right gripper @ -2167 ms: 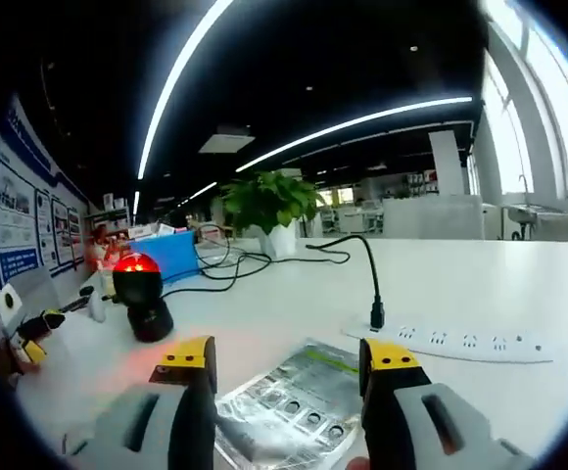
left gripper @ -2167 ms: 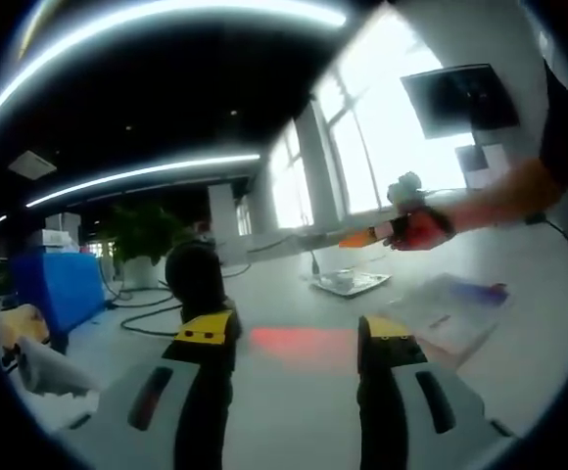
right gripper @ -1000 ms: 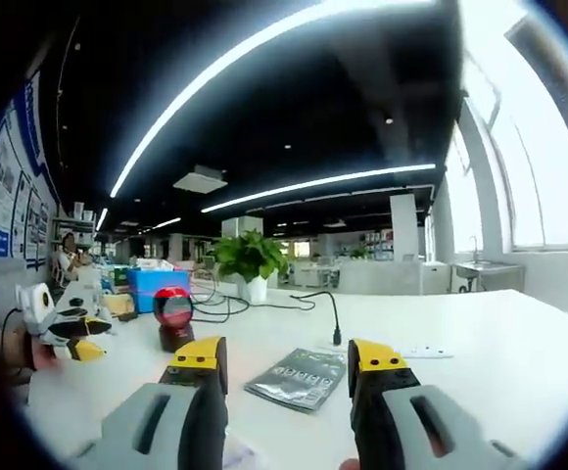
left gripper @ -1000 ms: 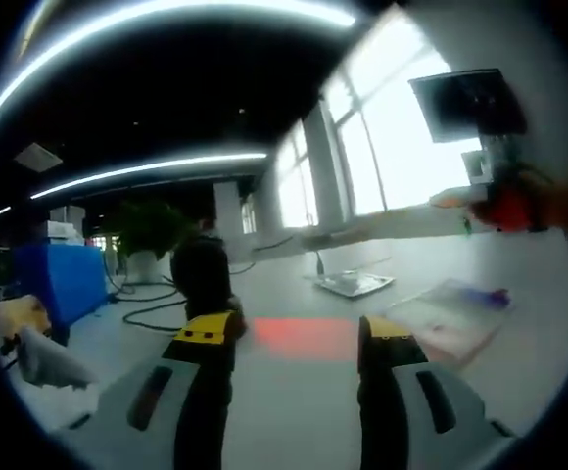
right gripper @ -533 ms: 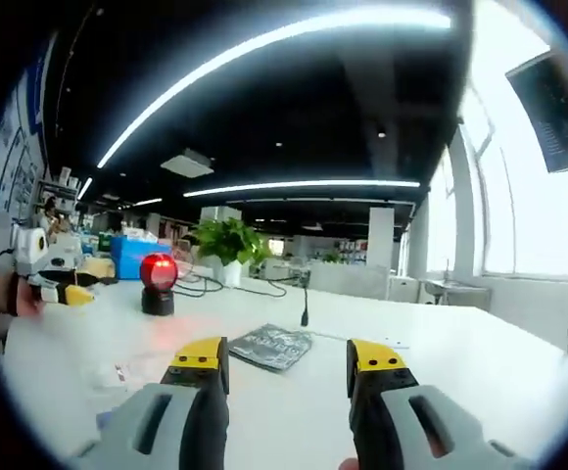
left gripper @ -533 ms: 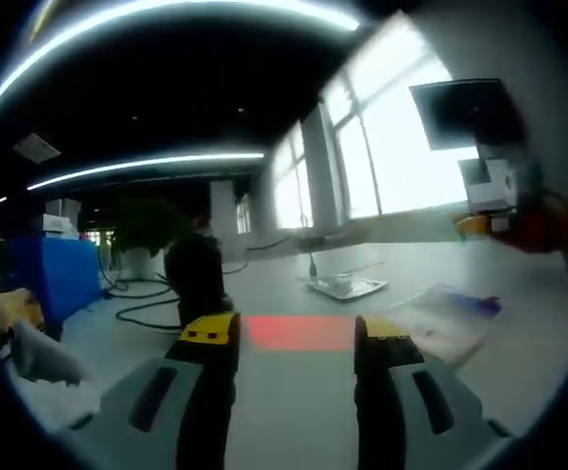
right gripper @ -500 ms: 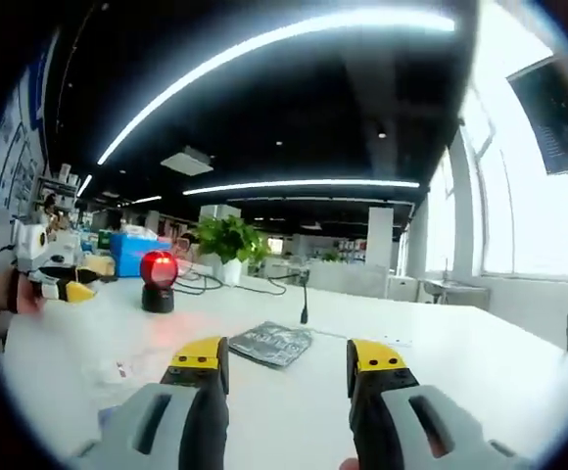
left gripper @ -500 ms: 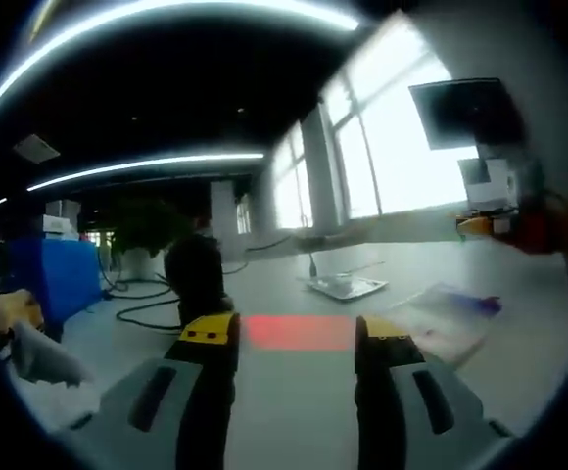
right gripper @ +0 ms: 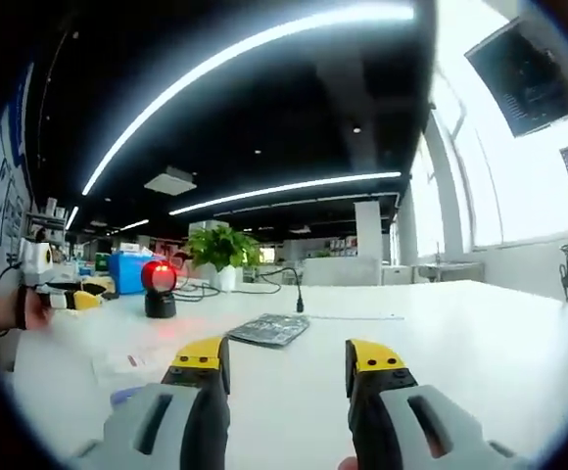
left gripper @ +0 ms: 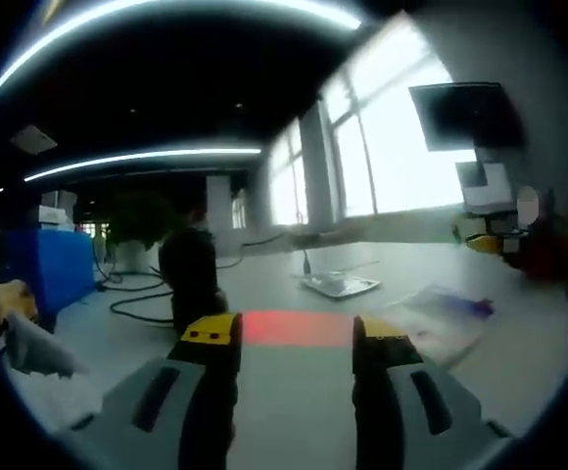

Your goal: Clip sheet goods on table flip sheet goods clip sheet goods scan sheet goods put sheet goods back to table

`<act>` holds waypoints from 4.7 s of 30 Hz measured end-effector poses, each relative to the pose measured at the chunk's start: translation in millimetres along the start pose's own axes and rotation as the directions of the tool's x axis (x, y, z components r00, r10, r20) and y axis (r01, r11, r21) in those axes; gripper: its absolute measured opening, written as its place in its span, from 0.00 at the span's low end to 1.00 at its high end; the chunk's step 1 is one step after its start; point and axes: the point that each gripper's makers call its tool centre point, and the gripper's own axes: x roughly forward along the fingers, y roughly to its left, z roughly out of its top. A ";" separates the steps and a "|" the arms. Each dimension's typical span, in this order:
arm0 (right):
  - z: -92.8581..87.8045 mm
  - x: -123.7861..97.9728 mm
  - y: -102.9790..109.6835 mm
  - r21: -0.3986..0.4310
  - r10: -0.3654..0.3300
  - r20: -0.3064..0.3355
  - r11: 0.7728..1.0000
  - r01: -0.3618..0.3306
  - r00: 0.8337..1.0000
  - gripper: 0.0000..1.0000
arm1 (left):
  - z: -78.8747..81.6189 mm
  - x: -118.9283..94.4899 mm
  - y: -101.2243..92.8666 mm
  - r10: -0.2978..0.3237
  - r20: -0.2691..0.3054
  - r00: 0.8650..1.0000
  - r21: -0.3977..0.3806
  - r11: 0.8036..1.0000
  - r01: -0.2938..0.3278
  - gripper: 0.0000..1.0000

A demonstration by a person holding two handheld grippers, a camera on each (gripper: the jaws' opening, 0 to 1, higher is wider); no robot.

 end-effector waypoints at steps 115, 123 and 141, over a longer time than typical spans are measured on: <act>-42.9 26.5 214.8 -0.349 0.354 -0.247 0.836 -0.424 0.902 0.40 | -3.1 1.4 -4.2 -0.017 -0.008 1.000 0.109 0.994 0.018 0.43; -57.6 24.1 228.0 -0.396 0.368 -0.306 0.789 -0.469 0.878 0.39 | -2.6 0.3 -6.7 -0.019 -0.009 1.000 0.109 0.994 0.019 0.43; -73.9 28.6 229.6 -0.364 0.345 -0.382 0.797 -0.482 0.858 0.25 | -1.5 -0.7 -7.8 -0.019 -0.008 1.000 0.109 0.994 0.020 0.43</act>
